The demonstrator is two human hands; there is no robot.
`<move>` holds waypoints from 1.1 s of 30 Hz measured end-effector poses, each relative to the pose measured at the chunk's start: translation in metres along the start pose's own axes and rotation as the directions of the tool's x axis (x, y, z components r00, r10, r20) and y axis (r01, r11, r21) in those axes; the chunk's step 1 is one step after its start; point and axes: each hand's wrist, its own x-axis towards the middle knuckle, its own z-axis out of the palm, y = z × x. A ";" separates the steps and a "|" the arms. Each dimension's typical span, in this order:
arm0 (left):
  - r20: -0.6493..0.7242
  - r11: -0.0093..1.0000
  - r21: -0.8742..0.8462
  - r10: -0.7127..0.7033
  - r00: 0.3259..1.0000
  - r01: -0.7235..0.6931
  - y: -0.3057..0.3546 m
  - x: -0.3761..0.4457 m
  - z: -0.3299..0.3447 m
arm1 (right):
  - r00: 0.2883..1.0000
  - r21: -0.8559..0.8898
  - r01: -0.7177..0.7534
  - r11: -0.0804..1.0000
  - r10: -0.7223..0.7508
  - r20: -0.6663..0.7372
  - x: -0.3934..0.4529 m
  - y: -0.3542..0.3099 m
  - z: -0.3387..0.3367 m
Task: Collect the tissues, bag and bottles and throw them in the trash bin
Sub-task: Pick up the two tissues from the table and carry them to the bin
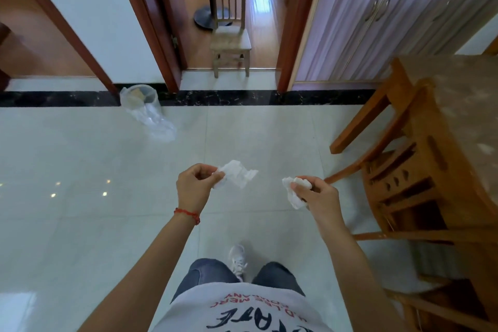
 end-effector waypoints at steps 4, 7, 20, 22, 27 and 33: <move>0.022 1.000 -0.003 -0.002 1.000 0.002 0.017 0.057 0.016 | 0.999 0.005 -0.029 1.000 0.029 -0.023 0.047 -0.022 0.014; 0.036 1.000 0.012 -0.007 0.999 0.006 0.027 0.100 0.032 | 0.998 0.017 -0.054 0.998 0.055 -0.029 0.089 -0.037 0.022; 0.034 0.999 0.006 0.048 0.998 -0.048 0.104 0.312 0.121 | 0.999 0.001 0.039 0.999 -0.039 0.000 0.309 -0.138 0.055; 0.041 0.999 0.011 0.051 0.998 -0.051 0.115 0.337 0.133 | 0.999 0.005 0.044 0.999 -0.044 -0.002 0.333 -0.151 0.058; 0.065 0.999 0.005 0.042 0.997 -0.043 0.135 0.398 0.161 | 1.000 -0.005 0.001 1.000 -0.001 -0.014 0.392 -0.173 0.068; 0.160 0.997 0.024 0.068 0.985 -0.073 0.161 0.488 0.197 | 0.995 0.034 -0.036 0.999 0.039 -0.092 0.468 -0.201 0.082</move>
